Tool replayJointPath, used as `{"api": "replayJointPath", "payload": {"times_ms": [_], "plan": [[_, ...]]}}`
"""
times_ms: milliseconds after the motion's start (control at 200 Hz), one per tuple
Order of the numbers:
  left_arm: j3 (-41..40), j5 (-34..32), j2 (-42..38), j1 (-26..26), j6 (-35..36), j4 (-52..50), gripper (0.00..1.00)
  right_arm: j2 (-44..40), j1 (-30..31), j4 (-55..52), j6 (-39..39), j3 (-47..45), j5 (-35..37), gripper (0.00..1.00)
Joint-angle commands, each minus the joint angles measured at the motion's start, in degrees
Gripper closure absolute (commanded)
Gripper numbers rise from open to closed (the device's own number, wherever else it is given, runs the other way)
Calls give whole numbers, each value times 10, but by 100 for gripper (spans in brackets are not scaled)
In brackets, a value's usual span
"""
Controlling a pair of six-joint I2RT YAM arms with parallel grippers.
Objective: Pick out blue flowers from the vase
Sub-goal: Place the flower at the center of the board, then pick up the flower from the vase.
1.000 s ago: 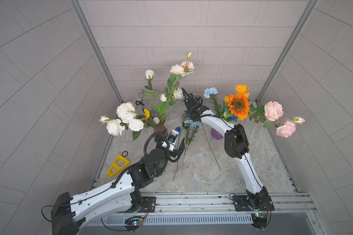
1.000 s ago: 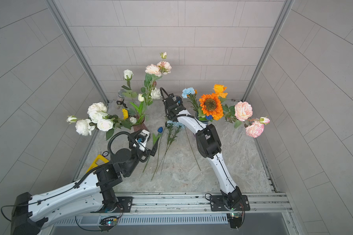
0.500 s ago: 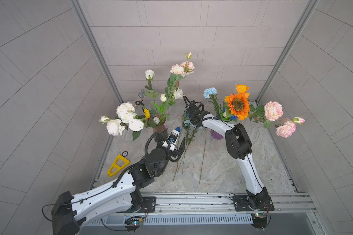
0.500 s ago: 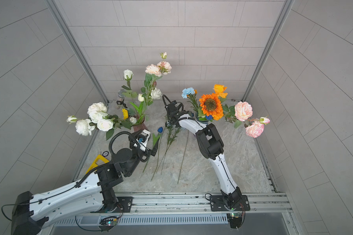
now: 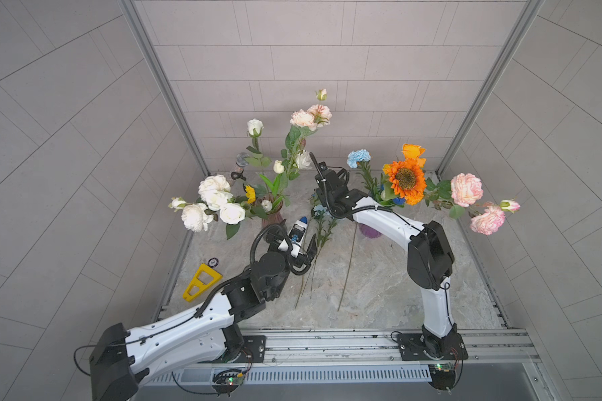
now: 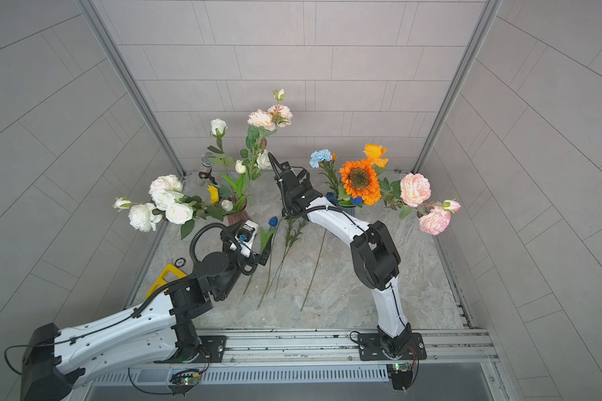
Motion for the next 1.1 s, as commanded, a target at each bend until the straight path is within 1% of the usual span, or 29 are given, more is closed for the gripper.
{"api": "replayJointPath", "payload": {"times_ms": [0, 55, 145, 235, 325, 380, 420, 445, 490, 620, 740, 816, 921, 1056, 1096], "plan": [[31, -14, 19, 5, -21, 0, 0, -73, 31, 38, -5, -54, -67, 29], [39, -13, 29, 8, -27, 1, 0, -117, 38, 56, 7, -103, -74, 27], [54, -11, 44, 21, -45, -6, 0, -192, 50, 62, 25, -186, -46, 23], [74, 6, 60, 52, -84, -30, 0, -282, 59, 63, 59, -279, -23, 20], [98, 35, 84, 83, -120, -49, 0, -388, 67, 42, 106, -361, -20, 17], [113, 49, 104, 91, -128, -53, 0, -447, 72, 31, 139, -405, -16, 10], [126, 56, 119, 95, -128, -52, 0, -484, 76, 16, 156, -428, -6, 7], [131, 59, 129, 96, -127, -48, 0, -503, 78, 5, 163, -437, 4, 6], [139, 66, 145, 96, -123, -35, 0, -534, 81, -24, 179, -450, 21, 0], [166, 75, 195, 96, -118, -4, 0, -596, 83, -81, 218, -477, 48, 0], [200, 84, 238, 96, -107, 0, 0, -664, 83, -127, 260, -507, 102, 0], [215, 89, 259, 96, -102, 11, 0, -702, 83, -160, 267, -515, 140, 0], [228, 96, 287, 97, -95, 35, 0, -736, 83, -210, 276, -506, 187, 0], [257, 115, 322, 104, -100, 40, 0, -780, 80, -221, 272, -500, 251, 0], [266, 125, 333, 109, -109, 41, 0, -786, 73, -215, 261, -496, 260, 0]]}}
